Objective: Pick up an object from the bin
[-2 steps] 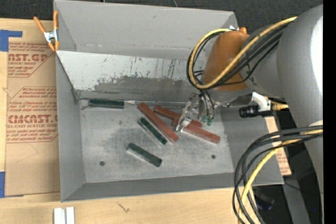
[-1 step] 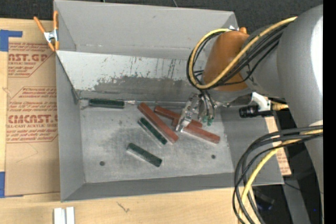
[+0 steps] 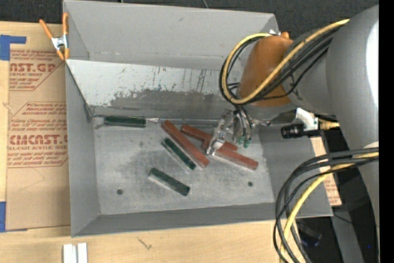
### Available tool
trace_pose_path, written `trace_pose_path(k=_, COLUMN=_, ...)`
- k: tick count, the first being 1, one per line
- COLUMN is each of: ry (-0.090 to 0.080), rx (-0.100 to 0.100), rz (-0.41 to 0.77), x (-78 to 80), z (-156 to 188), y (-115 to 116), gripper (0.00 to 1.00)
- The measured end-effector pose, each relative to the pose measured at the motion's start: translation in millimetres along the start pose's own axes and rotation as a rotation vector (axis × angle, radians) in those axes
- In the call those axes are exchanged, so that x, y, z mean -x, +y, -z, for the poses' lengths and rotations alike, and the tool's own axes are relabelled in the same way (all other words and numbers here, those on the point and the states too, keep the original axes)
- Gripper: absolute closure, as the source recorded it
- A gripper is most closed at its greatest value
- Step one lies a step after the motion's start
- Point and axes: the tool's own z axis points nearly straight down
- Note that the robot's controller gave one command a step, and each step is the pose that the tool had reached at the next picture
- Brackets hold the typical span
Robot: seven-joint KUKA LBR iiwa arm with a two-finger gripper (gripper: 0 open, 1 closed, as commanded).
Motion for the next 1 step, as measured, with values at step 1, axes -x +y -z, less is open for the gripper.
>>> trace_pose_path(k=1, ry=0.005, rx=-0.001, rz=0.000, x=-0.6, z=7.1, y=0.0, gripper=1.00)
